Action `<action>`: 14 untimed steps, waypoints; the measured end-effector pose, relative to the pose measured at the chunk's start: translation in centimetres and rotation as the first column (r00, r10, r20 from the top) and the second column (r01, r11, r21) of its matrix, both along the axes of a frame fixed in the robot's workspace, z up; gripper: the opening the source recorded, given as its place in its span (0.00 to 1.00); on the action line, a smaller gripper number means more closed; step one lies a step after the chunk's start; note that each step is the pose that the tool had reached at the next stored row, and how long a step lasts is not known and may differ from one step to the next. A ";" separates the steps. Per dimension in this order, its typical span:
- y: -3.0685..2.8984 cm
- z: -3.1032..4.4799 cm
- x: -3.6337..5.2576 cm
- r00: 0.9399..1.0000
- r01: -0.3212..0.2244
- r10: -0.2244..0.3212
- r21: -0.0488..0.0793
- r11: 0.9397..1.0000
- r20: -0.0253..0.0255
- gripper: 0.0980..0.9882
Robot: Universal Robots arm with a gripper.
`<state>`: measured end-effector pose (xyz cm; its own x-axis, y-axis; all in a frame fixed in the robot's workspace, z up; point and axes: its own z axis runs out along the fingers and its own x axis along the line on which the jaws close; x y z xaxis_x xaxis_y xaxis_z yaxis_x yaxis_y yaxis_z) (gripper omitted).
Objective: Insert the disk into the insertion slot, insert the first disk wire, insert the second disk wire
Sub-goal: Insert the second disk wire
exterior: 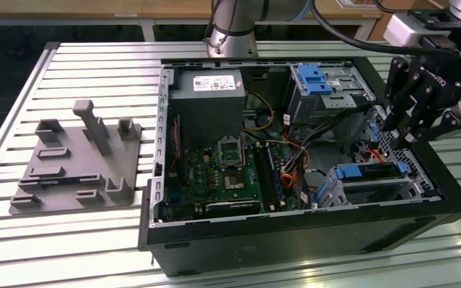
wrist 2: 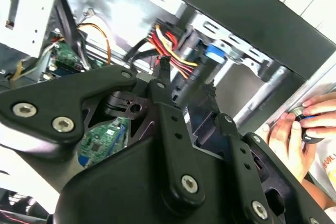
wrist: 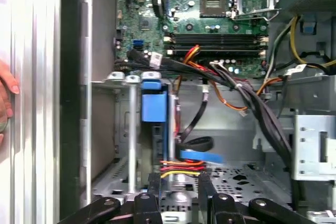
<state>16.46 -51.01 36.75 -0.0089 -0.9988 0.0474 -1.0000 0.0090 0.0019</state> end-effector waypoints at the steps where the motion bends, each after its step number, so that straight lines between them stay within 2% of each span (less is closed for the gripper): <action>1: 0.44 0.01 0.00 1.000 0.000 0.000 -0.005 1.000 0.000 0.36; 4: 1.70 0.01 0.00 1.000 0.000 0.000 -0.024 1.000 0.000 0.36; 6: 2.37 0.00 0.00 1.000 0.000 0.000 -0.043 0.999 0.000 0.36; 7: 2.61 0.01 0.00 1.000 0.000 0.000 -0.062 0.998 -0.002 0.36; 11: 3.25 -0.01 0.00 1.000 -0.001 0.000 -0.133 0.991 -0.014 0.36; 12: 3.50 -0.01 0.00 1.000 -0.001 -0.001 -0.151 0.989 -0.015 0.36; 14: 3.99 -0.02 -0.02 1.000 -0.001 -0.001 -0.172 0.985 -0.015 0.36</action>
<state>16.44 -47.03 36.73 -0.0068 -0.9757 0.2190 -0.9998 0.0104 0.0154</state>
